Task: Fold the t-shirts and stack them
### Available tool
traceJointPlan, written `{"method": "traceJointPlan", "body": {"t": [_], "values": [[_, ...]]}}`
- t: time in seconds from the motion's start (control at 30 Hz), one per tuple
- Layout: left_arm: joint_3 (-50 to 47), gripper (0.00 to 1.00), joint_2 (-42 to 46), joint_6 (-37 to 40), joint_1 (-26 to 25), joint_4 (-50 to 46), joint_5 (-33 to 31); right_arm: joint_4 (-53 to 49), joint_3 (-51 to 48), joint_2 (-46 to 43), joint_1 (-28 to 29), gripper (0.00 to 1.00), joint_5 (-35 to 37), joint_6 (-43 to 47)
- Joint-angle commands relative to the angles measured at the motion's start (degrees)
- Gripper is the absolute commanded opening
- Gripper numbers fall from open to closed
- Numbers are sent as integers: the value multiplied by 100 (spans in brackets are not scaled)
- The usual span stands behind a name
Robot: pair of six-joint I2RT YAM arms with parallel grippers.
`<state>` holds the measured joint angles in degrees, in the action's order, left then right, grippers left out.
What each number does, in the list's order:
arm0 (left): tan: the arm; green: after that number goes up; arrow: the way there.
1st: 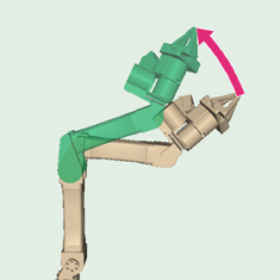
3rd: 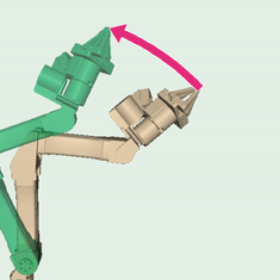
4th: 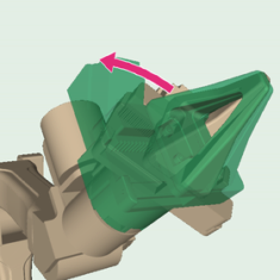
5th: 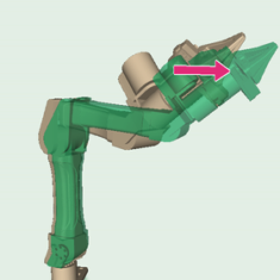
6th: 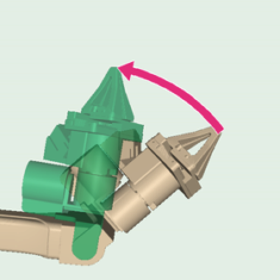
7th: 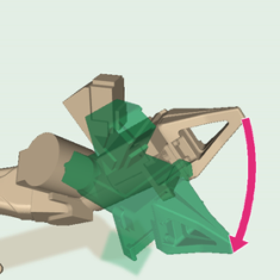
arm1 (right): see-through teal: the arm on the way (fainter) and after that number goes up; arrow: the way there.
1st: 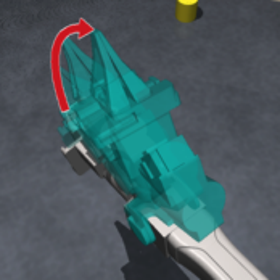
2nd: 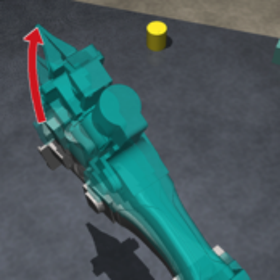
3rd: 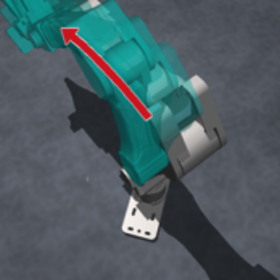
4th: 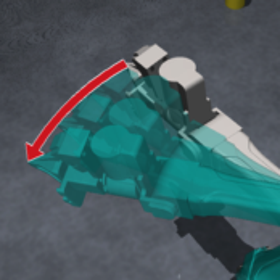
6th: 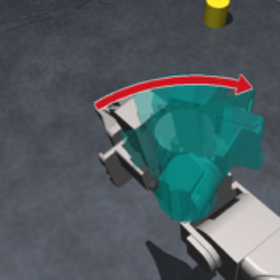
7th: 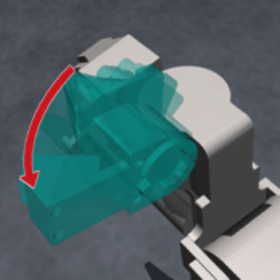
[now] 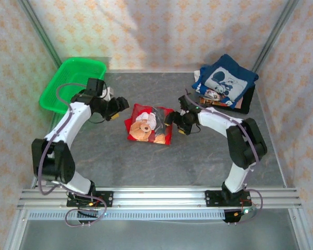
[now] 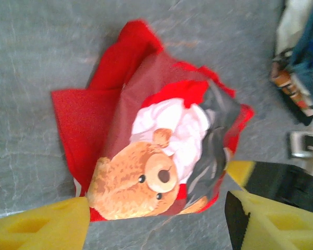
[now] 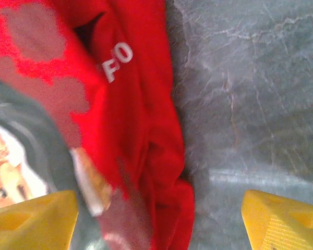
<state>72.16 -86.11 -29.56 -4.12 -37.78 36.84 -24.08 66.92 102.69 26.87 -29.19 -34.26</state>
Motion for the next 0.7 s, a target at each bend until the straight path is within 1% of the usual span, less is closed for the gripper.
{"method": "traceJointPlan", "body": {"t": [0.0, 0.23, 0.37, 0.47, 0.57, 0.67], "values": [[192, 70, 455, 274, 50, 165, -233, 281, 417, 360, 53, 82, 185, 260], [149, 70, 983, 311, 87, -153, -433, -14, 1317, 1248, 77, 82, 159, 345], [206, 70, 1298, 475, 111, -516, -688, -404, 1780, 1632, 140, 79, 228, 420], [292, 70, 1457, 543, 113, -718, -836, -662, 1978, 1854, 169, 74, 371, 440], [351, 70, 1539, 496, 122, -769, -911, -839, 2125, 2083, 191, 67, 517, 420], [334, 70, 1601, 247, 122, -561, -796, -1061, 2501, 2350, 289, 57, 660, 453]]}}
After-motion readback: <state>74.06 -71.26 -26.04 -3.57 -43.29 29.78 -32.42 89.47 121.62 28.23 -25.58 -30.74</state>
